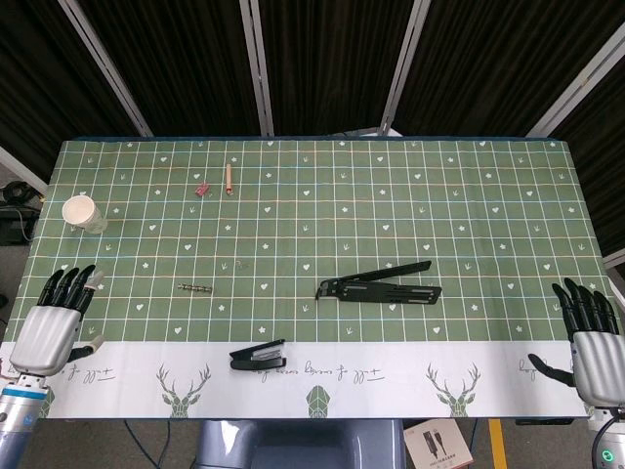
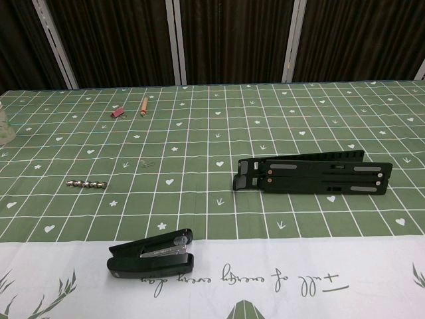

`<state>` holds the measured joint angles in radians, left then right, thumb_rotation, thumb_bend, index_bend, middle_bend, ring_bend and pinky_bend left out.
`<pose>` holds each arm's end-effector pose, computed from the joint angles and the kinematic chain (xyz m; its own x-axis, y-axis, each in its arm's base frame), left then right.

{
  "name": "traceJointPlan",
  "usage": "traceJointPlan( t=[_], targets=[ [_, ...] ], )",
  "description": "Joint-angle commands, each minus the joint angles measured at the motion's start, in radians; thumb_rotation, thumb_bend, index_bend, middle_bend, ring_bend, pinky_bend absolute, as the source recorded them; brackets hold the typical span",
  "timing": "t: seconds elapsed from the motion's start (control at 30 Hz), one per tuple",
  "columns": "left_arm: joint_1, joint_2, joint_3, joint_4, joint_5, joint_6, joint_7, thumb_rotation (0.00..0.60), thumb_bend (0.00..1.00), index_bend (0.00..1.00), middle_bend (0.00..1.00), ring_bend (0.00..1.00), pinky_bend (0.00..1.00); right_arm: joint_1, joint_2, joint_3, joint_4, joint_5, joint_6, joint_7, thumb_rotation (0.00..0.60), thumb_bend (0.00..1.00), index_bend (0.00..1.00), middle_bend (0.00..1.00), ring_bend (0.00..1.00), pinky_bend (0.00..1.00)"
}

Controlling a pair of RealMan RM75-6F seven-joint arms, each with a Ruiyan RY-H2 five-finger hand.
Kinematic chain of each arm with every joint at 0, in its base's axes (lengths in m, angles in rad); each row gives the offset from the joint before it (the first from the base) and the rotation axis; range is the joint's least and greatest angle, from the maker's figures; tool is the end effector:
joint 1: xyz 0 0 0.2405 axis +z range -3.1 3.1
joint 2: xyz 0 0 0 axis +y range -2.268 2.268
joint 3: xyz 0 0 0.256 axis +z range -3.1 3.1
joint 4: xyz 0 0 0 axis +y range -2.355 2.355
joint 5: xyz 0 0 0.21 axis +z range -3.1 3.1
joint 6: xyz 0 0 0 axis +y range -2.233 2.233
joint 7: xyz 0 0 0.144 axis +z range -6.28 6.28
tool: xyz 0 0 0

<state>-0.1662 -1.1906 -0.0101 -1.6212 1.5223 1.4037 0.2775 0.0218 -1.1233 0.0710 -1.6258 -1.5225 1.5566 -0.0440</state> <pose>-0.2912 0.1950 0.1177 0.5786 0.0686 0.8127 0.8127 -0.1329 -0.5674 -0.3101 -0.1653 0.1677 0.4202 0.0639 0.9052 -0.9074 0.0269 0.4193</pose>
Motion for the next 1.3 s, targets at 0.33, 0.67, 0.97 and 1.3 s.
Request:
traceJointPlan(
  t=[0.33, 0.67, 0.97, 1.3],
  targets=[
    [-0.002, 0.004, 0.004, -0.008, -0.003, -0.008, -0.003, 0.600, 0.13, 0.00, 0.00, 0.00, 0.00, -0.002, 0.004, -0.001, -0.008, 0.017, -0.011, -0.019, 0.600, 0.01, 0.05, 0.00, 0.00, 0.00],
    [-0.016, 0.007, 0.005, -0.014, -0.024, -0.047, 0.000, 0.600, 0.13, 0.00, 0.00, 0.00, 0.00, -0.002, 0.010, -0.001, -0.037, 0.048, -0.034, -0.029, 0.600, 0.01, 0.05, 0.00, 0.00, 0.00],
    [-0.088, -0.010, -0.052, -0.018, -0.068, -0.122, 0.034, 0.600, 0.21, 0.31, 0.00, 0.00, 0.00, -0.002, 0.011, 0.000, -0.049, 0.058, -0.039, -0.025, 0.600, 0.01, 0.05, 0.00, 0.00, 0.00],
    [-0.233, -0.116, -0.160, 0.088, -0.252, -0.294, 0.110, 0.600, 0.25, 0.48, 0.00, 0.00, 0.00, -0.009, 0.019, 0.002, -0.056, 0.074, -0.041, -0.012, 0.600, 0.01, 0.05, 0.00, 0.00, 0.00]
  ],
)
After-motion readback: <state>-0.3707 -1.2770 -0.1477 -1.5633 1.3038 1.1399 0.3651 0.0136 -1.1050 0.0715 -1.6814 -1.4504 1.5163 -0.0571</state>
